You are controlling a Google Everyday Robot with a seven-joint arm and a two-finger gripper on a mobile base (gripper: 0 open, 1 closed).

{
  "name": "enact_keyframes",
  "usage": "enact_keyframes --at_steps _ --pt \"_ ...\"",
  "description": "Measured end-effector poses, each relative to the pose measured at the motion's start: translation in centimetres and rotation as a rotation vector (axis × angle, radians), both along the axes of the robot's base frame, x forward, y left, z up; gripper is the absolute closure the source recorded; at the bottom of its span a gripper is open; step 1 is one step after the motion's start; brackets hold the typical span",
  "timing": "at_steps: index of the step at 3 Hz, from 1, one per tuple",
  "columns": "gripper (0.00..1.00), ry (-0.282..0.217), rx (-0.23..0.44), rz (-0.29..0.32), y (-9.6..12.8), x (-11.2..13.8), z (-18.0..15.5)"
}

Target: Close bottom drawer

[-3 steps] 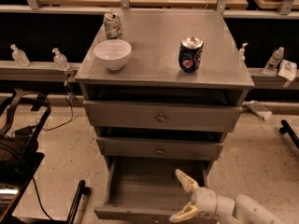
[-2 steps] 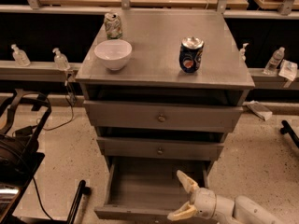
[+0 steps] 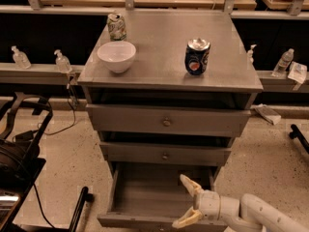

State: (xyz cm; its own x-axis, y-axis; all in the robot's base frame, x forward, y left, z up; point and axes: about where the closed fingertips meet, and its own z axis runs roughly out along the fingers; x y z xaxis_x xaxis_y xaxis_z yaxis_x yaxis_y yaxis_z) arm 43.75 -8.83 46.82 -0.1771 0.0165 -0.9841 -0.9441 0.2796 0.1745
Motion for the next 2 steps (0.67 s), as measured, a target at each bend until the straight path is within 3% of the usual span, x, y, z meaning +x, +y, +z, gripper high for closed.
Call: enact_keyframes --at_steps 1,2 --pt "0.0 -0.036 -0.169 0.067 -0.5 1.1 -2.0" --pt "0.0 -0.05 -0.323 0.096 -1.7 2.3 -5.0"
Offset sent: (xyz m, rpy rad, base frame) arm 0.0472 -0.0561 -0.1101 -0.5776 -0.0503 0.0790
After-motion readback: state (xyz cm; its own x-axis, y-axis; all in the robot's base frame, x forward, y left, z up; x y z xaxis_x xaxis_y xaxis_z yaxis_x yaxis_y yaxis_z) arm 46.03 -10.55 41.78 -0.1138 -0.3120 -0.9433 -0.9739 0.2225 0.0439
